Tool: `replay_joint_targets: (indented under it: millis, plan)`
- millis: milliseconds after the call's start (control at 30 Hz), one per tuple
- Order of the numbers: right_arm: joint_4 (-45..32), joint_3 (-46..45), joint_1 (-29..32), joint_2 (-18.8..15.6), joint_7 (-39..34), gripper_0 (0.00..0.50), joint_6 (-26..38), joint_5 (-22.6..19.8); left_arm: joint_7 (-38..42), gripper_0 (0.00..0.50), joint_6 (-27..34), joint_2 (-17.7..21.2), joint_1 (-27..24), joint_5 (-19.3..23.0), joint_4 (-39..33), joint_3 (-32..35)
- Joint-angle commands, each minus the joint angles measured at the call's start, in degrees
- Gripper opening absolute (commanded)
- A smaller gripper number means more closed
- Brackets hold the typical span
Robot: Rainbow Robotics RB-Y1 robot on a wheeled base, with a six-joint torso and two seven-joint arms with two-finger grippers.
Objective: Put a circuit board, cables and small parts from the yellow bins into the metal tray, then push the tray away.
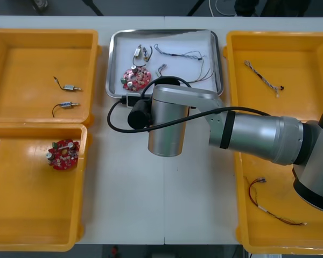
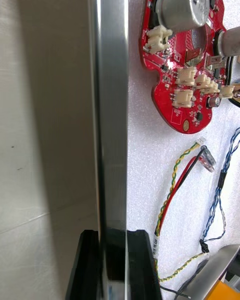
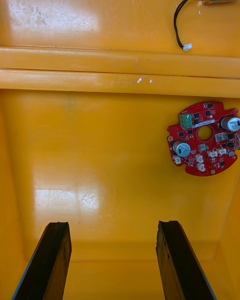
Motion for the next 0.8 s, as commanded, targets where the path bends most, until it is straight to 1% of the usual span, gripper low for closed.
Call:
replay_joint_targets:
  millis: [33,167,267,367,567,633,800]
  plan:
    - [-0.1,-2.9,-3.0,1.6,2.5,0.495,-0.5,0.8,-0.3,0.5,0.4,2.6,1.0,0.4,-1.5,1.1]
    - [-0.4,-3.5,-2.9,2.1,1.8,0.5,0.4,0.6,-0.3,0.5,0.4,2.6,1.0,0.4,-1.5,1.1]
    - [-2.2,-4.7,-2.2,2.4,1.7,0.5,3.0,0.6,-0.3,0.5,0.4,2.6,1.0,0.4,-1.5,1.1]
    - [-5.3,-7.7,0.1,2.9,2.1,0.5,6.0,0.5,-0.3,0.5,0.4,2.6,1.0,0.4,-1.5,1.1]
    - [-14.2,-12.2,5.1,4.3,1.9,0.5,14.9,-0.2,-0.3,0.5,0.4,2.6,1.0,0.4,-1.5,1.1]
    - [-18.0,-14.0,7.1,4.8,1.6,0.5,19.1,-1.1,-0.3,0.5,0.4,2.6,1.0,0.4,-1.5,1.1]
    - [-25.9,-18.1,11.5,4.8,1.2,0.5,26.8,-2.5,-0.3,0.5,0.4,2.6,1.0,0.4,-1.5,1.1]
